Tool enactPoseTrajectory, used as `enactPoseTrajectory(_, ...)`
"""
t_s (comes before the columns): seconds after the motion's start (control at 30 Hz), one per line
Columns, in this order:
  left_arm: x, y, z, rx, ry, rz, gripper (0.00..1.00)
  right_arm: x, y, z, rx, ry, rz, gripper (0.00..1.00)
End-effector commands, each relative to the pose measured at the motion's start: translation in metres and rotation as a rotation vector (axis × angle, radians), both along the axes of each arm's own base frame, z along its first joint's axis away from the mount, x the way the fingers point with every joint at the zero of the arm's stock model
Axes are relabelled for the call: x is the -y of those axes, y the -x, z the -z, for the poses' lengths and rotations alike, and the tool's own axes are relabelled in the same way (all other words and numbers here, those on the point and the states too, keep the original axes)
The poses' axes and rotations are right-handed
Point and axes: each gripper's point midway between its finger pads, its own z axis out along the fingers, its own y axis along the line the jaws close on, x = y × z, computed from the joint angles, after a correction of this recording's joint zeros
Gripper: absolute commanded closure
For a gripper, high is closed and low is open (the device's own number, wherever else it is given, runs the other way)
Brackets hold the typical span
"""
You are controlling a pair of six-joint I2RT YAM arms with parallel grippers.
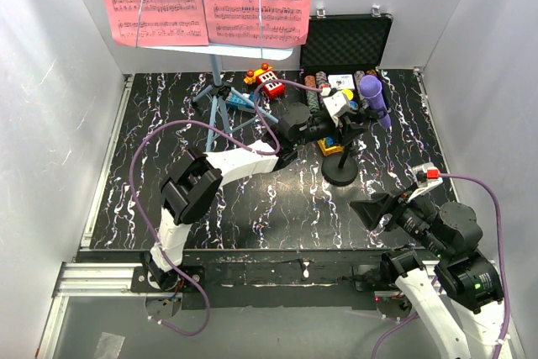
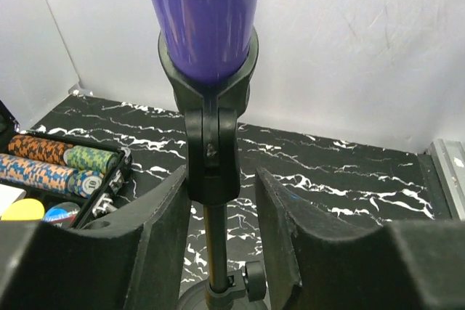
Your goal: Pack up the instrument practice props
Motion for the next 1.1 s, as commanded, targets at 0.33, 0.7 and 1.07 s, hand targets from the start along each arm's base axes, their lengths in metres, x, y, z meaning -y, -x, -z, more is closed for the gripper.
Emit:
enactPoseTrajectory(0.33, 0.003, 0.0, 0.017, 0.045, -0.08, 0.015, 0.59, -0.001, -0.007, -0.008, 0.037, 0.0, 0.003, 0.17)
enactPoseTrajectory(0.7, 0.005, 0.0, 0.006, 0.05, -0.049, 0.019, 0.61, -0.002, -0.008, -0.006, 0.025, 0.0, 0.007, 0.17)
enactPoseTrajectory(1.07, 0.007, 0.002, -0.01, 0.064, -0.014, 0.031, 0.59, -0.003, -0.009, -0.005, 0.019, 0.0, 0.005, 0.17)
